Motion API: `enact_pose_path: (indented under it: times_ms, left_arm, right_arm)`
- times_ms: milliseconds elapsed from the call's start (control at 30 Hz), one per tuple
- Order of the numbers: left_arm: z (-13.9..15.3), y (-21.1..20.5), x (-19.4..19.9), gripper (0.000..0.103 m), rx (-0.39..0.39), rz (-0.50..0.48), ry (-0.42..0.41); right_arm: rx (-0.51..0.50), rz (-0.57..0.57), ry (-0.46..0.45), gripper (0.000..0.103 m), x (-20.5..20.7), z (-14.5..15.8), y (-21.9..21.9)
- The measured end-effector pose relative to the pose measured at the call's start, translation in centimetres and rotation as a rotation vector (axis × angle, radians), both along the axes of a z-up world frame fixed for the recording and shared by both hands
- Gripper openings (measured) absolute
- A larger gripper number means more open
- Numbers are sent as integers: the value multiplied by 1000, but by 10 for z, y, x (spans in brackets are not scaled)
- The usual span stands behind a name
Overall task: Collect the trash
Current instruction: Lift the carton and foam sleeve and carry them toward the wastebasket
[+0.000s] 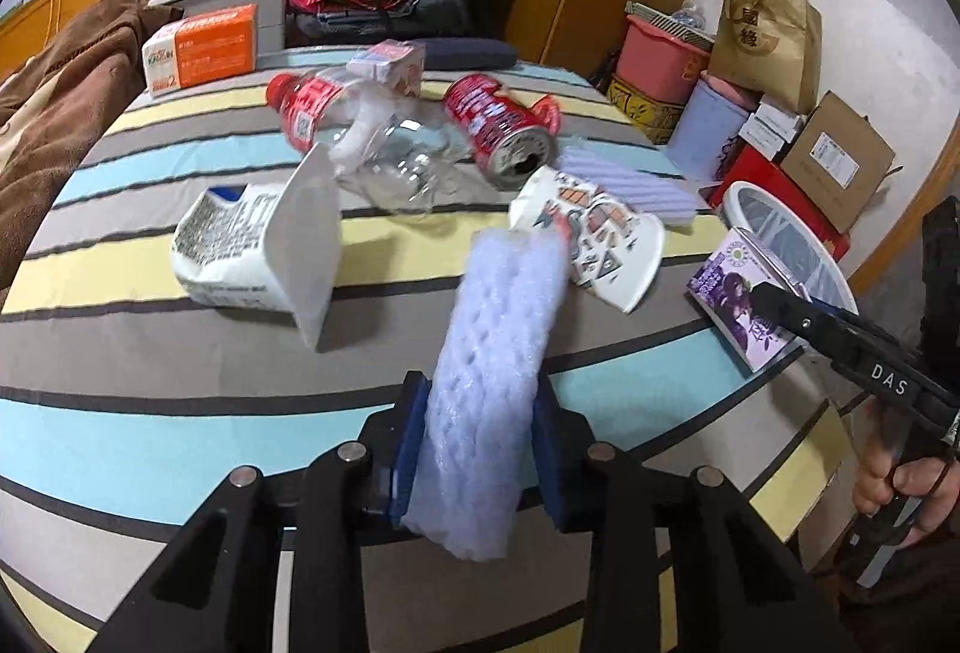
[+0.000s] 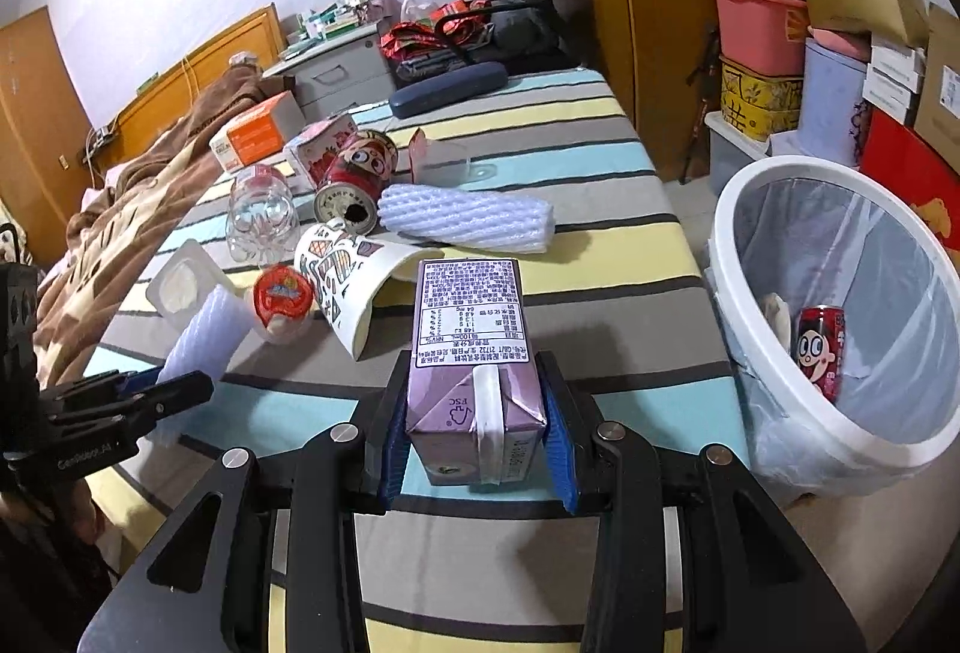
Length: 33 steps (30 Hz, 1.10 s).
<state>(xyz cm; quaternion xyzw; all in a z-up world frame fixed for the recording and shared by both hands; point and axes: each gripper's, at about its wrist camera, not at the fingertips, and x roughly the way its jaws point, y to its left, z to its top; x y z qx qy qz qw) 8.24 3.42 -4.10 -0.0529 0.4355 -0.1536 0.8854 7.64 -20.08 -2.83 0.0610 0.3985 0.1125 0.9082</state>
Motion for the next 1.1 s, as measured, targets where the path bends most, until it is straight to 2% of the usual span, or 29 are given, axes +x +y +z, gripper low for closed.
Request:
enact_pose_path:
  times_ms: [267,367,533,600,700,800,1100]
  left_arm:
    - [18,-12,-2,34,-7,-3,-52]
    - [11,-17,4,34,47,-2,-32]
    - [-7,-14,12,35,62,38,17]
    - [-9,-16,13,40,66,33,22]
    - [-12,-17,14,40,67,34,25]
    - [-9,-15,12,28,61,43,24]
    - [23,-20,0,26,34,45,-59]
  right_arm:
    - [25,-20,-46,39,-4,8,-10]
    - [26,-29,-52,39,-5,10,-13]
    - [32,-33,-54,39,-8,9,-16]
    - [34,-34,-56,39,-8,10,-16]
    - [38,-36,-58,39,-9,10,-17]
    - [36,-34,-63,39,-10,12,-17]
    - [45,-53,-92,39,-15,19,-25]
